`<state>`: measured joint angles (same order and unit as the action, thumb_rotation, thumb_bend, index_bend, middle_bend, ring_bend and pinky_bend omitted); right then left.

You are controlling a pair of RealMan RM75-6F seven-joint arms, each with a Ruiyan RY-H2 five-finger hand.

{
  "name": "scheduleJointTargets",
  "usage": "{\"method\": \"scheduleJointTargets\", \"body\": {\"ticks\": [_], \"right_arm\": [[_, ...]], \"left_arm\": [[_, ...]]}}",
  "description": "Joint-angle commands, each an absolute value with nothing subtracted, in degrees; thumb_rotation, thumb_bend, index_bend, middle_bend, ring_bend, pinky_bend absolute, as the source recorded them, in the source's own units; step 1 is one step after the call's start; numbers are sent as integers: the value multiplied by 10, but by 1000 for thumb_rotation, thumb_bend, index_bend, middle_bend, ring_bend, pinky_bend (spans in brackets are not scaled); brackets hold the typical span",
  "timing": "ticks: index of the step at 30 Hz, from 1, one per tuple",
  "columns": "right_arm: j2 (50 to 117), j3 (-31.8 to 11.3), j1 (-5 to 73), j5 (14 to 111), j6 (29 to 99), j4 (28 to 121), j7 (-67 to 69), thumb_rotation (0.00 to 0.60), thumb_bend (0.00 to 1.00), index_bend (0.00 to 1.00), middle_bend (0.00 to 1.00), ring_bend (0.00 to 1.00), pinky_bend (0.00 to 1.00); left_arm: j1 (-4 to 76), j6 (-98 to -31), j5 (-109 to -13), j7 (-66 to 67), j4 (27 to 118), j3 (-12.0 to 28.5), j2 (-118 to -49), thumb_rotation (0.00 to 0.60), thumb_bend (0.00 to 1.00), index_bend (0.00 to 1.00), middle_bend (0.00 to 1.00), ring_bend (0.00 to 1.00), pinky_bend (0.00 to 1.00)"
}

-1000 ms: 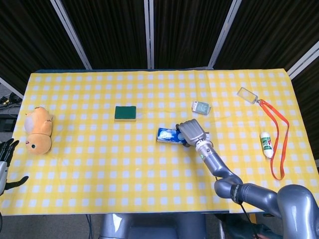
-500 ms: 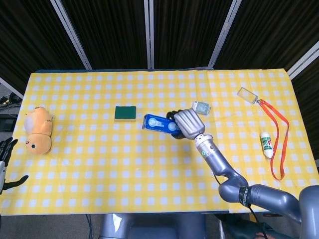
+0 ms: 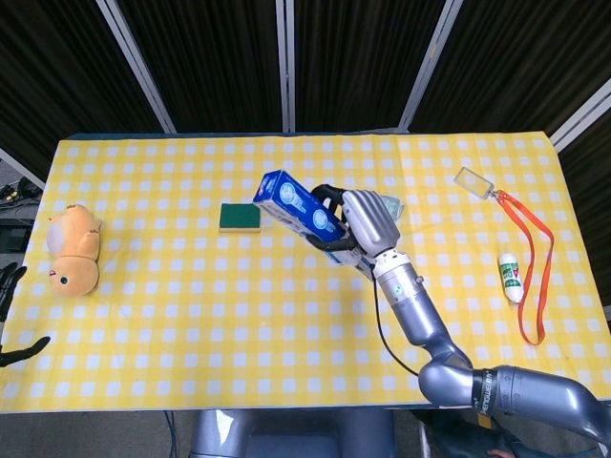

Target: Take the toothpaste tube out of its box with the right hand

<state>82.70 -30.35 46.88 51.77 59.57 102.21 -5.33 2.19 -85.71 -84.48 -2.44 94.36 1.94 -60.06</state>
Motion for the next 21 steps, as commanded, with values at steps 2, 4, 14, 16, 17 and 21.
{"method": "scheduleJointTargets", "body": {"ticks": [2,4,14,16,17,21], "right_arm": [[842,-333,449,459,595,1037,32,600,422,533,584,526,647],[842,-334,446,463,593,1032,47,600,431,533,583,526,647],[840,-288,447,588,633,965,11,600,438,533,584,526,647],[830,-265,450,627,634,950,-18,600,438,533,584,526,647],[823,-250,450,648,630,943,-34,600,438,533,584,526,647],[790,-177,450,732,604,919,-96,600,436,534,583,526,647]], "left_arm": [[22,-857,-846,-25,944,19,-600,600,0,0,0,0,0],[22,-856,-846,-24,943,19,-600,600,0,0,0,0,0],[24,-853,-842,-21,941,19,-603,600,0,0,0,0,0],[24,-852,-842,-19,940,19,-604,600,0,0,0,0,0],[24,-852,-842,-18,940,19,-604,600,0,0,0,0,0],[25,-851,-842,-15,941,19,-605,600,0,0,0,0,0]]}}
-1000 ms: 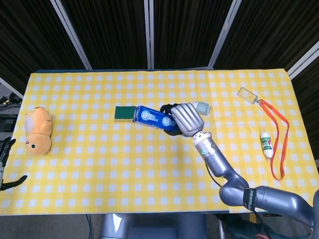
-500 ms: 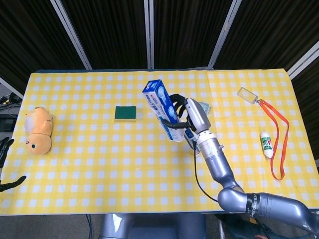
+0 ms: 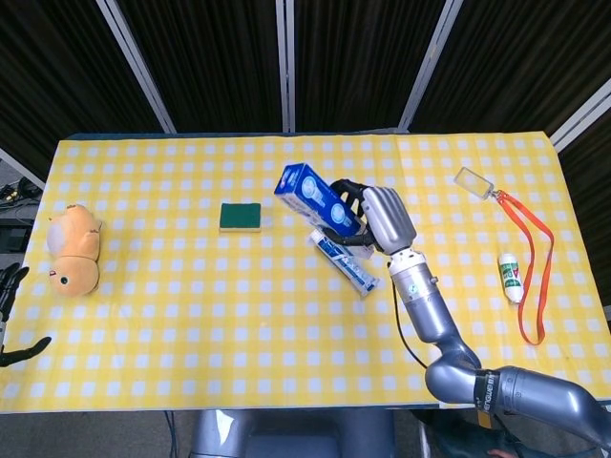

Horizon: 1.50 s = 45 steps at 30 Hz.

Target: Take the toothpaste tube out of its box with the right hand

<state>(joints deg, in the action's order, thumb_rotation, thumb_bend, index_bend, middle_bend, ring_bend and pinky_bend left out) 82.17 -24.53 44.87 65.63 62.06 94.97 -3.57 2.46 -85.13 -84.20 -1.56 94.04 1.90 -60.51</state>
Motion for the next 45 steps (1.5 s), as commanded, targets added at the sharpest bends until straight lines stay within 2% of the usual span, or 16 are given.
{"method": "scheduleJointTargets", "body": {"ticks": [1,4,9,13,15,17,19,20,21,22,25,28,33,39,45], "right_arm": [[780,-157,450,754,596,913,-111,600,435,533,583,526,647],[769,-113,450,806,585,887,-152,600,431,530,579,526,647],[776,-64,443,847,575,841,-178,600,423,527,576,526,647],[794,-38,436,868,574,795,-178,600,415,525,574,526,647],[803,-30,432,875,575,771,-175,600,370,491,548,520,631],[811,-25,428,877,576,747,-165,600,258,359,443,441,537],[812,-20,426,865,559,733,-160,600,64,94,174,177,287],[806,-20,426,852,542,738,-162,600,28,39,97,99,217],[800,-21,426,837,527,747,-163,600,1,3,28,27,145],[791,-25,426,819,515,763,-167,600,0,0,3,3,109],[768,-35,418,797,520,804,-166,600,0,0,0,0,75],[735,-37,401,795,545,851,-165,600,0,0,0,0,63],[663,-16,337,841,649,912,-143,600,0,0,0,0,34],[619,11,247,892,789,897,-73,600,0,0,0,0,3],[627,27,181,904,873,858,-27,600,0,0,0,0,0]], "left_arm": [[24,-852,-842,-14,941,19,-605,600,0,0,0,0,0],[25,-852,-843,-13,942,18,-606,600,0,0,0,0,0],[25,-850,-845,-7,941,17,-608,600,0,0,0,0,0],[25,-850,-844,-3,941,16,-610,600,0,0,0,0,0],[26,-849,-844,0,941,16,-611,600,0,0,0,0,0],[26,-848,-842,2,941,16,-612,600,0,0,0,0,0],[26,-847,-842,6,941,16,-613,600,0,0,0,0,0],[27,-846,-841,7,941,16,-614,600,0,0,0,0,0],[27,-845,-841,8,941,15,-614,600,0,0,0,0,0],[27,-845,-841,9,941,15,-615,600,0,0,0,0,0],[28,-845,-841,11,942,15,-615,600,0,0,0,0,0],[27,-847,-842,9,943,15,-614,600,0,0,0,0,0],[24,-854,-848,-3,947,15,-609,600,0,0,0,0,0],[21,-863,-861,-15,951,11,-603,600,0,0,0,0,0],[17,-874,-869,-25,953,10,-599,600,0,0,0,0,0]]}}
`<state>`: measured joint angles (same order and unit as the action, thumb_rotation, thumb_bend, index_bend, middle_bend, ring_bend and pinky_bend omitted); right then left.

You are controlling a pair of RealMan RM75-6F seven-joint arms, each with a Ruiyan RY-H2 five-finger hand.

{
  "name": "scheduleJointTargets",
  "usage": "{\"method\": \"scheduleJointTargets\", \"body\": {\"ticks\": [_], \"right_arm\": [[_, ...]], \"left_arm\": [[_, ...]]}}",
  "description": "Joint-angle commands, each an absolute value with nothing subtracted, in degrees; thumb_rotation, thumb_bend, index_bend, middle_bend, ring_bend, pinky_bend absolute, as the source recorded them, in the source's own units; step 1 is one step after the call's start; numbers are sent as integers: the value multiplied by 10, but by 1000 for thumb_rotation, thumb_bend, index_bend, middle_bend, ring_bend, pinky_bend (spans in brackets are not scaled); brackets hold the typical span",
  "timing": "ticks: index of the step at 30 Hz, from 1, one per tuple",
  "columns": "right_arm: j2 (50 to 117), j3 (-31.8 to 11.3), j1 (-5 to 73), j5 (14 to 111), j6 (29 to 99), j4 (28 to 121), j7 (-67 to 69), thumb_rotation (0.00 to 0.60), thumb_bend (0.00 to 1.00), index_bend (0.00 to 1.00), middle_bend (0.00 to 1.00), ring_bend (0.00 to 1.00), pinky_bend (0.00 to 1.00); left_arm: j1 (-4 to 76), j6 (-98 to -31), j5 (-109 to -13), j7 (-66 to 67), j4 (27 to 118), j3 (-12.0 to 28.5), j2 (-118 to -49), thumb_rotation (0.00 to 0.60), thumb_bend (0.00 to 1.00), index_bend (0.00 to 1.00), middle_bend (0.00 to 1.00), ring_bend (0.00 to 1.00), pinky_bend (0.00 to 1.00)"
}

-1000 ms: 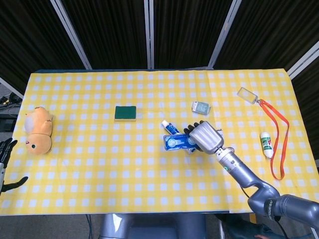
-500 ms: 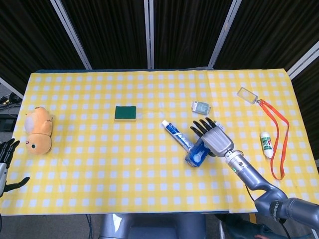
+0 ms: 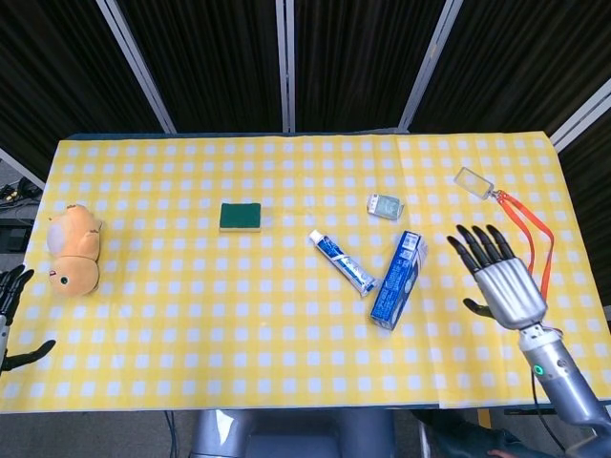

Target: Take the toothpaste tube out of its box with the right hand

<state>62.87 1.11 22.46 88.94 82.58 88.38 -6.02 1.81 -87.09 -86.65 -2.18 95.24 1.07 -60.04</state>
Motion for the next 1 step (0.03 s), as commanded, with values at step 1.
{"method": "scheduleJointTargets", "body": {"ticks": [1], "right_arm": [[632,29,172,905,883,849,-20,600,0,0,0,0,0]], "left_arm": [[16,-875,-871,-27,954,9,-598,600,0,0,0,0,0]]}}
